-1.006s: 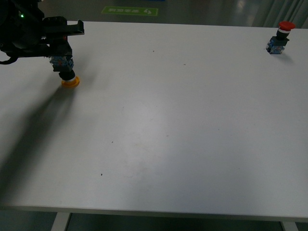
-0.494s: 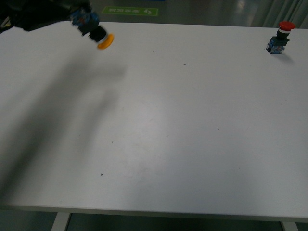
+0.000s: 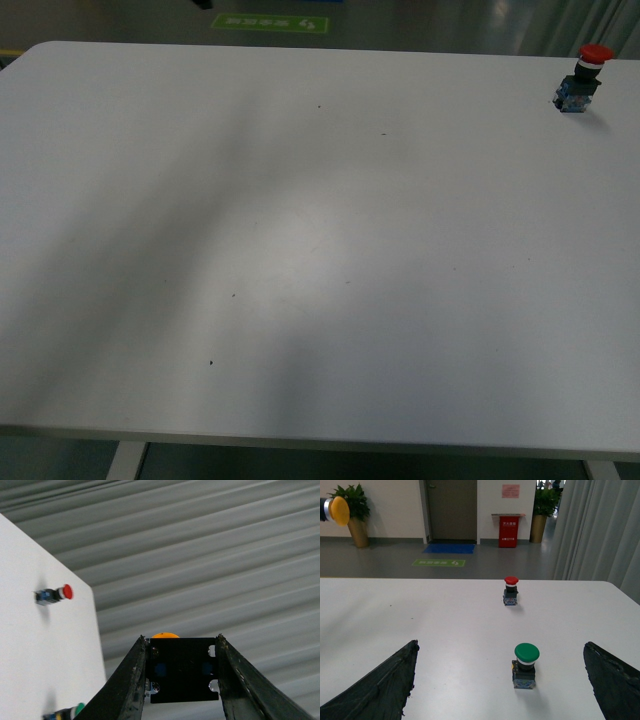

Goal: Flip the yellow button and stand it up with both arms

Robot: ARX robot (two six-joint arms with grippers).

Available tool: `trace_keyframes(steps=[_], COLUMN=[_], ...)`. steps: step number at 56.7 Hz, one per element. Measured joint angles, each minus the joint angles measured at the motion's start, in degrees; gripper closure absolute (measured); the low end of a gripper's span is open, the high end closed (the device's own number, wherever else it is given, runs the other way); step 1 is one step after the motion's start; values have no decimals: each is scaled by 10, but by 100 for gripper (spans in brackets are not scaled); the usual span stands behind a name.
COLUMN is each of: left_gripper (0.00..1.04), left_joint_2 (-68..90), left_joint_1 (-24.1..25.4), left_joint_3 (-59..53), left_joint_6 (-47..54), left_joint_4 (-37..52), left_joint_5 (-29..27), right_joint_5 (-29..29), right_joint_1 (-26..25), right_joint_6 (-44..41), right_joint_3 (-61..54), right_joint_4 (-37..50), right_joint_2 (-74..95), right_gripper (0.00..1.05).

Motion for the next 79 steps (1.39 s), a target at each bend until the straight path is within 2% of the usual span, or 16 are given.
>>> trace_keyframes(steps=[21,36,47,57,61,63,66,68,73,79], left_gripper=[71,71,71,72,72,72,72,72,72,72], left_joint_2=[69,72,72,72,72,72,72,72,72,72], left_joint_1=[-38,-40,-66,-67,-64,-64,-64,-64,-65,-65], left_joint_3=[54,53,69,69,69,69,69,69,69,69], left_joint_6=[-132,-135,-162,-165,-167,-167,-167,-169,-169,-169], left_joint_4=[125,129,125,125,125,125,125,125,125,125], left_joint_5=[-31,-31,-16,-16,-16,-18,-17,-17,-17,-17], right_joint_5=[0,0,0,0,-68,-89,-80,-69,-45,-25], right_joint_1=[0,0,0,0,-4,5,60,91,142,183], right_joint_6=[0,0,0,0,71,117,275,342,436,495], right_joint_3=[0,0,0,0,11,24,83,124,205,292], right_joint_4=[0,0,0,0,5,39,164,221,297,322], right_joint_2=[0,0,0,0,39,88,243,320,453,587], right_gripper=[7,7,7,7,7,7,7,7,7,7])
